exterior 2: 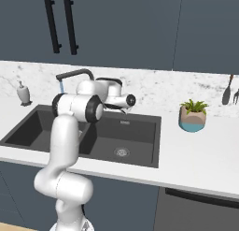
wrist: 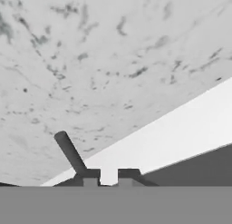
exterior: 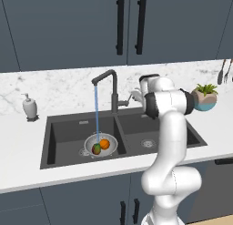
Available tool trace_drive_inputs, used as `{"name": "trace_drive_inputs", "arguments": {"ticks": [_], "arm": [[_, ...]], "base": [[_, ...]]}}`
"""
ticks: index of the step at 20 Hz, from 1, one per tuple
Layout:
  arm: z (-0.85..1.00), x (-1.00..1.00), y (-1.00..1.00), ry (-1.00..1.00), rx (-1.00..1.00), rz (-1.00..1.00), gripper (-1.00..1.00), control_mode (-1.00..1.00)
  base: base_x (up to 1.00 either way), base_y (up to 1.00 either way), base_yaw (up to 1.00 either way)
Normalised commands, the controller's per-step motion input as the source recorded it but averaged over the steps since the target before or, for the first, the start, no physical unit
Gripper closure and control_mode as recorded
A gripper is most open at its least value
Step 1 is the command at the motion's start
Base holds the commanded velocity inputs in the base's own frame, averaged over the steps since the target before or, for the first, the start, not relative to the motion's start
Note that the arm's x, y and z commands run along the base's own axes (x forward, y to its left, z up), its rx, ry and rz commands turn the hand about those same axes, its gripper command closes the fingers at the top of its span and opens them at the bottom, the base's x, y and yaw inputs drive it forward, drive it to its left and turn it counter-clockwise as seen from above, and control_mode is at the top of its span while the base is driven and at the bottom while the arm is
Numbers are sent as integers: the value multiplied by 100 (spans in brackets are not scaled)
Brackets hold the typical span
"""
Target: Put the colander in the sink, put the orange, mango in the colander, and turn on the sink faucet and pour water over the colander.
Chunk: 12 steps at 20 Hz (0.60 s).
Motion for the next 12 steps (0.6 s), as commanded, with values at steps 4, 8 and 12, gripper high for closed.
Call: {"name": "trace_drive_inputs", "arguments": {"ticks": [4,8,12], "arm": [[-1,-29,-79,0,0,-5,100,-100],[0,-30,-62,0,0,-2,100,-100],[0,-34,-46,0,0,-1,100,-100]], "base": [[0,0,0],[0,0,0],[0,0,0]]}}
